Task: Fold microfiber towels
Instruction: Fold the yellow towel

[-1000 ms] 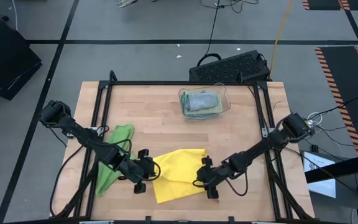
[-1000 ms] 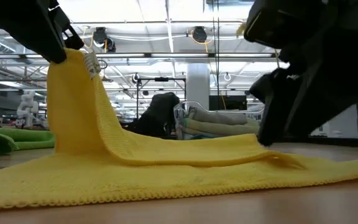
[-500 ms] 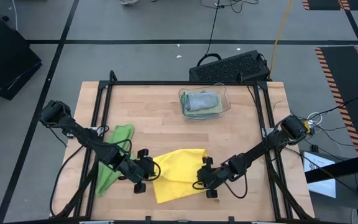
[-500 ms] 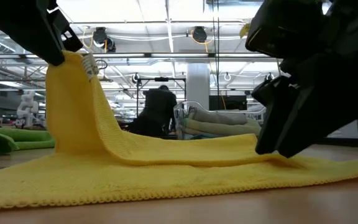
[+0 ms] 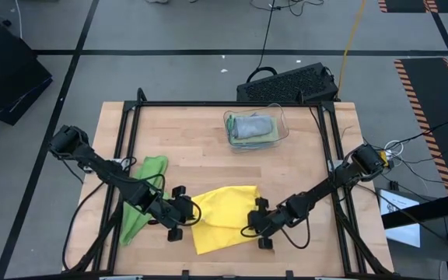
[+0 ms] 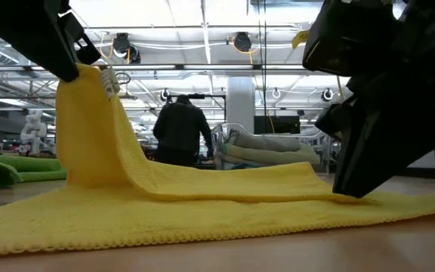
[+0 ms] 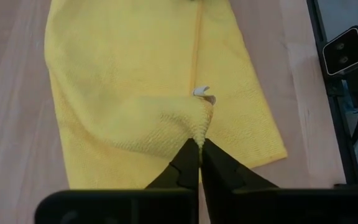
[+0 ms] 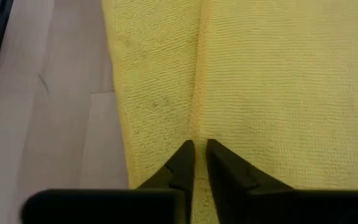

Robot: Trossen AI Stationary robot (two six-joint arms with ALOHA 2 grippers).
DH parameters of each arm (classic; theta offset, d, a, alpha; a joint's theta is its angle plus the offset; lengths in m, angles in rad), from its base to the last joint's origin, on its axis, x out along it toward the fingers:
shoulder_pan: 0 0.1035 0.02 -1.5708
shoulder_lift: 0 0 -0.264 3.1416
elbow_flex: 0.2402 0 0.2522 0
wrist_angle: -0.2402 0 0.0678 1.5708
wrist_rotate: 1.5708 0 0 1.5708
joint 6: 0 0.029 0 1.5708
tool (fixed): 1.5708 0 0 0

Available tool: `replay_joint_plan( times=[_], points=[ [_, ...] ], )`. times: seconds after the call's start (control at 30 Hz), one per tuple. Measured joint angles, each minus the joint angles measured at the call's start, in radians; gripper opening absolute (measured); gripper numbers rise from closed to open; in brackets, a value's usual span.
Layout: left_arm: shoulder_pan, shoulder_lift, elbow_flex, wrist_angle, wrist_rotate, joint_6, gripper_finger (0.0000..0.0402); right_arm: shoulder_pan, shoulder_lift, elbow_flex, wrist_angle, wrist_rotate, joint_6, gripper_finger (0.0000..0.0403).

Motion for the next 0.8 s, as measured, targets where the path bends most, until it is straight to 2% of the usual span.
replay_joint_plan(
  times=[0.1,0.2,0.37,0.47,0.57,0.7,0.8],
  points=[
    [0.000,0.000,0.000,-0.001,0.000,0.000,0.0009,-0.002,0.000,0.000,0.000,-0.003,0.019,0.0006],
    [0.000,0.000,0.000,-0.001,0.000,0.002,0.0017,-0.005,-0.001,0.000,0.000,-0.004,0.040,0.0006],
    [0.000,0.000,0.000,-0.002,0.007,0.002,0.0005,-0.006,-0.036,0.002,-0.009,-0.003,0.098,0.0008],
    [0.000,0.000,0.000,-0.002,0.007,0.001,0.0011,0.001,-0.035,0.001,-0.005,-0.002,0.132,0.0041],
    [0.003,0.000,0.000,-0.003,0.006,0.004,0.0018,0.011,-0.031,0.001,0.003,0.004,0.132,0.0091],
    [0.007,0.000,0.000,-0.004,0.006,0.006,0.0006,0.018,-0.020,0.000,-0.007,0.065,0.102,0.0156],
    [0.006,0.000,0.000,-0.004,0.006,0.003,0.0009,0.017,-0.002,0.001,0.008,0.076,0.068,0.0169]
  ],
)
